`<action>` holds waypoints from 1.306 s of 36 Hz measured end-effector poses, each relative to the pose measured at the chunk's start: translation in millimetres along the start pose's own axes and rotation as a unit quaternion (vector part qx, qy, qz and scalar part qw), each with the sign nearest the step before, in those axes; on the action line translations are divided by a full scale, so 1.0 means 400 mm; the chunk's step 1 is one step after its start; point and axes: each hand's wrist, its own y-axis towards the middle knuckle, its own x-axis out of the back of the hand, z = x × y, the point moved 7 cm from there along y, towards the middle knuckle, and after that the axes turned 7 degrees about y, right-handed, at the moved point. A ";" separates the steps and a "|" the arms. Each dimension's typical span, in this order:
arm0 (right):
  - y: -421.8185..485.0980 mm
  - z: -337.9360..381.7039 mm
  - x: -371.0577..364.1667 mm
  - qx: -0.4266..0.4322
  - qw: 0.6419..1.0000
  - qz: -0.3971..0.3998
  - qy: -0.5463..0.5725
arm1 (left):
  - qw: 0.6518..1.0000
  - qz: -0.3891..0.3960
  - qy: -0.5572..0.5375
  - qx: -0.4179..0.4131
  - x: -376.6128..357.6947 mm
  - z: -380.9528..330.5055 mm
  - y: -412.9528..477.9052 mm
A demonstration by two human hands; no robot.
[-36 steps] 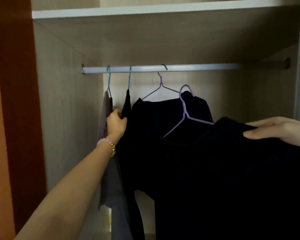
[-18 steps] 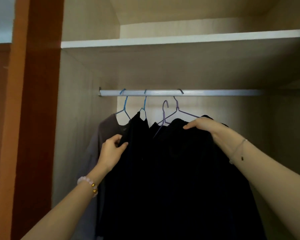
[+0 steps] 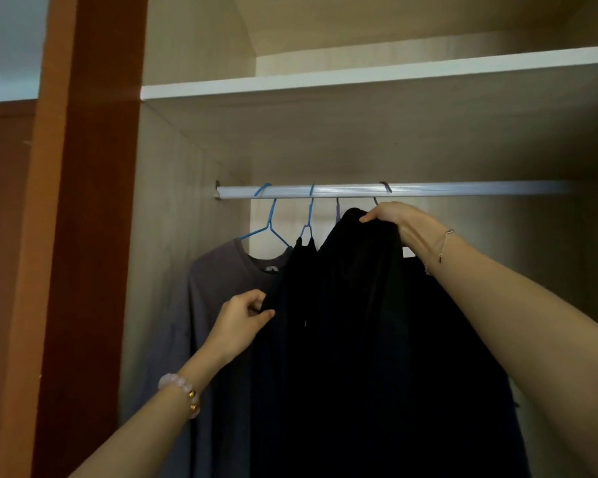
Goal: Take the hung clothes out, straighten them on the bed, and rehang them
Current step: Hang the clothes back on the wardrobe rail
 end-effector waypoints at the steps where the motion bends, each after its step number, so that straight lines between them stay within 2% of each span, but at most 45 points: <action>1: 0.006 0.003 0.001 0.013 1.000 -0.007 0.006 | 1.000 0.002 0.003 0.003 -0.004 0.008 0.000; 11: -0.008 0.039 0.078 0.106 0.991 -0.073 0.032 | 1.000 -0.002 0.003 0.028 -0.033 0.025 0.003; 15: -0.047 0.006 0.080 0.097 0.992 -0.080 -0.007 | 0.999 -0.017 -0.010 0.029 -0.045 0.007 0.001; 21: -0.087 -0.076 0.055 0.074 0.994 -0.027 -0.071 | 0.999 -0.022 -0.040 0.012 -0.067 -0.039 0.005; 26: -0.114 -0.066 0.072 0.095 0.992 -0.007 -0.084 | 0.997 0.007 -0.080 0.009 -0.092 -0.095 0.028; 28: -0.114 -0.053 0.100 0.127 0.988 -0.028 -0.088 | 0.995 0.020 -0.095 0.009 -0.095 -0.122 0.039; 30: -0.118 -0.026 0.149 0.209 0.962 -0.106 -0.139 | 0.995 0.019 -0.093 0.010 -0.092 -0.148 0.056; 32: -0.135 0.000 0.196 0.284 0.900 -0.216 -0.250 | 0.997 0.011 -0.075 0.010 -0.086 -0.172 0.076; 33: -0.137 0.002 0.211 0.293 0.879 -0.244 -0.285 | 0.997 0.013 -0.069 0.011 -0.086 -0.182 0.087; 34: -0.130 -0.005 0.222 0.284 0.877 -0.248 -0.299 | 0.998 0.019 -0.065 0.011 -0.087 -0.190 0.097; 38: -0.066 -0.064 0.242 0.198 0.919 -0.179 -0.291 | 0.998 0.028 -0.054 0.014 -0.096 -0.205 0.130; 42: -0.035 -0.089 0.265 0.183 0.927 -0.185 -0.271 | 1.000 -0.006 -0.022 0.007 -0.095 -0.226 0.140; 47: -0.007 -0.103 0.280 0.154 0.938 -0.157 -0.267 | 0.978 -0.097 0.145 -0.117 -0.065 -0.334 0.146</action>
